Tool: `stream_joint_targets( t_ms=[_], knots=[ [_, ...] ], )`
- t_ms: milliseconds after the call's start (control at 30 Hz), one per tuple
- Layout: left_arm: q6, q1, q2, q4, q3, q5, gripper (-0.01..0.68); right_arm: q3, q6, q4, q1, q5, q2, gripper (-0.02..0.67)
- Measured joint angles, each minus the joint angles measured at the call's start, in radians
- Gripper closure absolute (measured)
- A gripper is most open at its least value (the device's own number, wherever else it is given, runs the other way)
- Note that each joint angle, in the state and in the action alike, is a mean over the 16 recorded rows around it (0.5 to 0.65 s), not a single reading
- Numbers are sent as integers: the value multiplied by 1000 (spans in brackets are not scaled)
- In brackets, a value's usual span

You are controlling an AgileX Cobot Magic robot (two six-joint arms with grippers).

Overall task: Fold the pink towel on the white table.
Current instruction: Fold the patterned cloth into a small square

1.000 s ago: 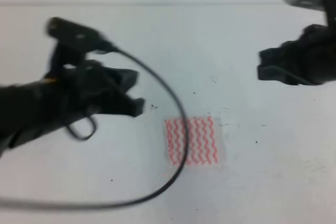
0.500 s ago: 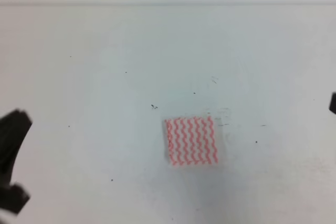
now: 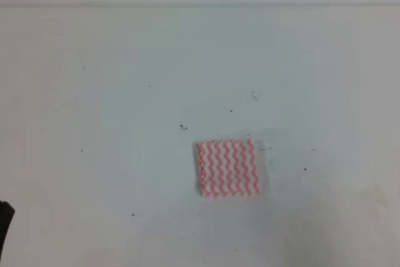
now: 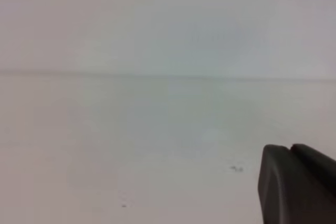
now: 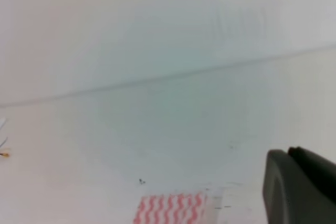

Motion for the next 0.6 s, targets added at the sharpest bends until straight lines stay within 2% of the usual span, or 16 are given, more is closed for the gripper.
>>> stream_joint_targets(
  t_ms=[267, 600],
  knots=[
    [3, 0, -20, -5, 35, -28, 677, 170, 0, 3, 0, -143, -56, 667],
    [4, 0, -12, 1, 45, -34, 676, 261, 1, 2, 0, -161, -51, 666]
  ],
)
